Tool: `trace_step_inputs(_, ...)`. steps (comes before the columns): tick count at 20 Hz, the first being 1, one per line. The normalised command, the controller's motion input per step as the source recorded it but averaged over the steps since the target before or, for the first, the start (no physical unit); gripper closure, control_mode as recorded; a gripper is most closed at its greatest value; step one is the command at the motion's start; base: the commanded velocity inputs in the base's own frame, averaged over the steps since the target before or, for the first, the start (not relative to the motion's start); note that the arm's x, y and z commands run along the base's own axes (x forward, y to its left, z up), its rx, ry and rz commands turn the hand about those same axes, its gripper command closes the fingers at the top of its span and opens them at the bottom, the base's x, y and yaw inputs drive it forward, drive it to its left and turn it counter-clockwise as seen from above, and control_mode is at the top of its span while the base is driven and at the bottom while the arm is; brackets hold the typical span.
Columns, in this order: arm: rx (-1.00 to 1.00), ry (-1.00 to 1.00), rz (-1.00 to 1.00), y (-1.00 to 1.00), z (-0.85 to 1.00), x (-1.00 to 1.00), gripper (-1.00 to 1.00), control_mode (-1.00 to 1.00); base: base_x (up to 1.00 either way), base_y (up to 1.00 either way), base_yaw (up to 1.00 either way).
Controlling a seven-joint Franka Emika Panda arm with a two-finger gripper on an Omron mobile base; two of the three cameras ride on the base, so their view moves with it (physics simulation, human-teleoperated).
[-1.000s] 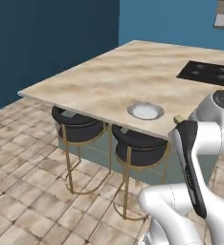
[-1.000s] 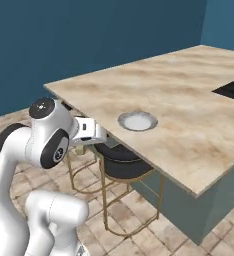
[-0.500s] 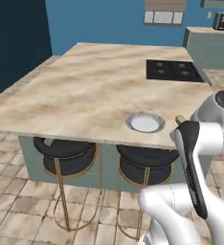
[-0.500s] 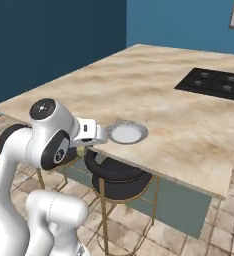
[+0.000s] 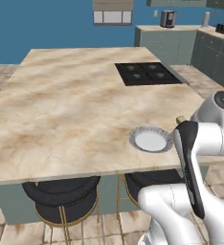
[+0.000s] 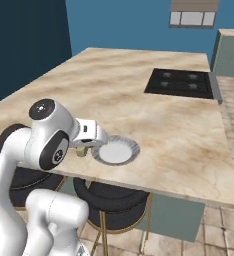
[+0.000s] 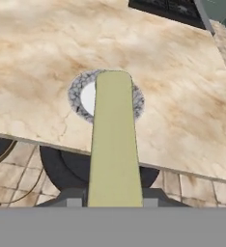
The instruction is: Retrieve the butter from the fridge and place it on a plate on the dining table. Then retrieve the butter knife by the fridge and place it near the plate.
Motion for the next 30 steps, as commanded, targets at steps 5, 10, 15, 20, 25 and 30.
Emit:
trace_step_inputs(5, 0.00, 0.07, -0.04, 0.00, -0.01, 0.60, 1.00, -1.00, 0.10, 0.00, -0.02)
trace_step_inputs(10, 0.00, 0.14, -0.01, 0.06, -0.35, 1.00, 1.00, -1.00, 0.00, 0.00, 0.00)
trace_step_inputs(15, 0.01, 0.17, 0.00, 0.00, -0.82, 0.98, 1.00, -1.00, 0.00, 0.00, 0.00)
trace_step_inputs(20, 0.02, 0.07, -0.01, 0.05, -0.79, 0.99, 1.00, -1.00, 0.00, 0.00, 0.00)
trace_step_inputs(25, 0.01, 0.04, -0.02, 0.03, -0.45, 0.68, 1.00, -1.00, 0.00, 0.00, 0.00)
trace_step_inputs(30, 0.04, 0.01, 0.00, -0.16, -0.48, 0.34, 1.00, -1.00, 0.00, 0.00, 0.00)
